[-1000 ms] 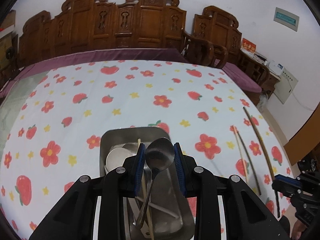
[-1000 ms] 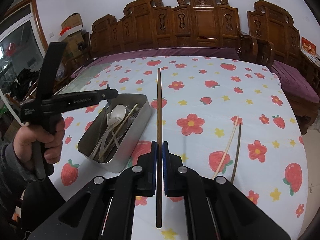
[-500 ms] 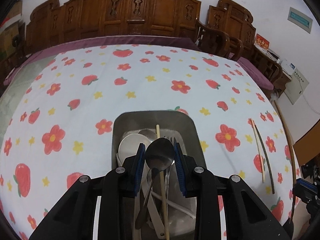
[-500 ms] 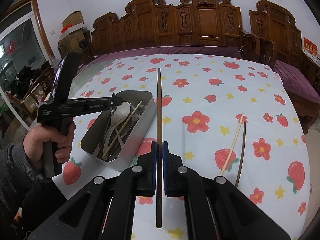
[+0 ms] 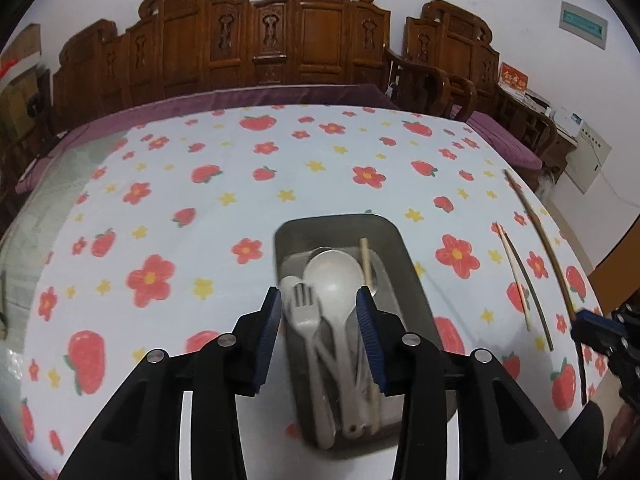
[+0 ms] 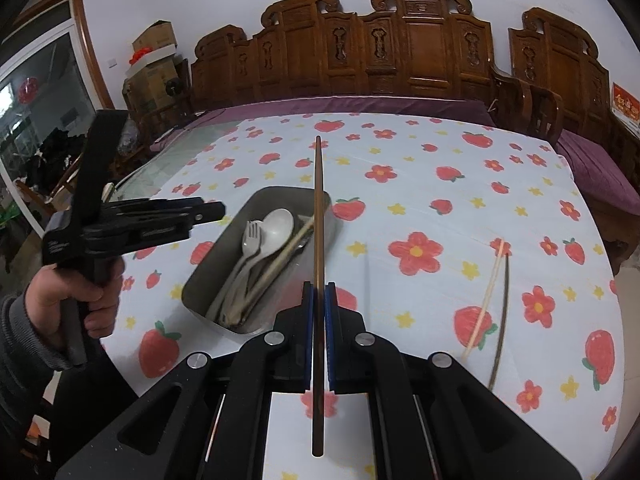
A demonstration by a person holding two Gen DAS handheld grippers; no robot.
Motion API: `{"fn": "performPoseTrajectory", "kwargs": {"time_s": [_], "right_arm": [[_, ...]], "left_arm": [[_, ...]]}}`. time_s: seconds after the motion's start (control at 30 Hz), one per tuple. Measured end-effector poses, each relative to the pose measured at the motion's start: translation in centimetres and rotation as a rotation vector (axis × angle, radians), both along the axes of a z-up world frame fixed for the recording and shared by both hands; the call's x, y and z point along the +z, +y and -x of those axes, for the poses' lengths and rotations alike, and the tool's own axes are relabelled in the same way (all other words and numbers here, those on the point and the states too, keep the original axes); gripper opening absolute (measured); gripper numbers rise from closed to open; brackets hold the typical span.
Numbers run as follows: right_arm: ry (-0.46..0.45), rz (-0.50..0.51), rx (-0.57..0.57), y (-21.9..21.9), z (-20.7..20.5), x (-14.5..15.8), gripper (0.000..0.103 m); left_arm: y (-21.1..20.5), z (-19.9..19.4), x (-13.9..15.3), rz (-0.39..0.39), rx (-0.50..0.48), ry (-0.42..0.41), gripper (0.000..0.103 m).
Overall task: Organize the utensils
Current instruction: 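Carry the steel spoon into the tray and open the left tool, then lower the dark chopstick into the tray and open the right tool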
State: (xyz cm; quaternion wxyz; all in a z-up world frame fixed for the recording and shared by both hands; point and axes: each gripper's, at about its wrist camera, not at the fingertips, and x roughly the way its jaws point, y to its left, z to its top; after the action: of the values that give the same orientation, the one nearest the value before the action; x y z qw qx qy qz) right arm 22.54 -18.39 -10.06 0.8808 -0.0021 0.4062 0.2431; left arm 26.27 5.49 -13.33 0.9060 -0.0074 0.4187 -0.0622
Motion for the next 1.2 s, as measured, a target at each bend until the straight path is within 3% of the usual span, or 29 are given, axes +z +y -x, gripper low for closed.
{"fn": "performPoseTrajectory", "kwargs": {"time_s": [0.23, 0.33, 0.43, 0.47, 0.5, 0.57, 0.67, 0.73, 1.2], "right_arm": [[0.002, 0.001, 0.021, 2.8, -0.5, -0.1, 0.007], [0.005, 0.003, 0.03, 4.0, -0.7, -0.3, 0.006], [0.01, 0.009, 0.038, 5.1, -1.1, -0.6, 0.006], [0.013, 0.011, 0.04, 5.5, -1.2, -0.7, 0.007], [0.014, 0.013, 0.043, 5.8, -1.4, -0.8, 0.006], [0.017, 0.021, 0.048, 6.5, -1.7, -1.0, 0.006], [0.021, 0.029, 0.053, 7.4, -2.1, -1.3, 0.006], [0.028, 0.031, 0.056, 7.9, -2.5, -1.6, 0.006], [0.123, 0.033, 0.003, 11.3, -6.5, -5.2, 0.006]], "left_arm": [[2.9, 2.3, 1.1, -0.017, 0.008, -0.013, 0.044], [4.3, 3.4, 1.5, -0.021, 0.016, -0.024, 0.056], [5.2, 4.2, 1.8, -0.027, 0.021, -0.032, 0.058], [5.6, 4.5, 1.9, -0.025, 0.022, -0.034, 0.061], [5.9, 4.7, 2.0, -0.02, 0.023, -0.037, 0.072], [6.6, 5.4, 2.2, -0.013, 0.031, -0.056, 0.084], [7.3, 5.9, 2.2, -0.009, 0.037, -0.064, 0.085], [7.7, 6.2, 2.0, -0.002, 0.044, -0.063, 0.093], [8.3, 7.6, 0.7, -0.035, 0.059, -0.091, 0.094]]}}
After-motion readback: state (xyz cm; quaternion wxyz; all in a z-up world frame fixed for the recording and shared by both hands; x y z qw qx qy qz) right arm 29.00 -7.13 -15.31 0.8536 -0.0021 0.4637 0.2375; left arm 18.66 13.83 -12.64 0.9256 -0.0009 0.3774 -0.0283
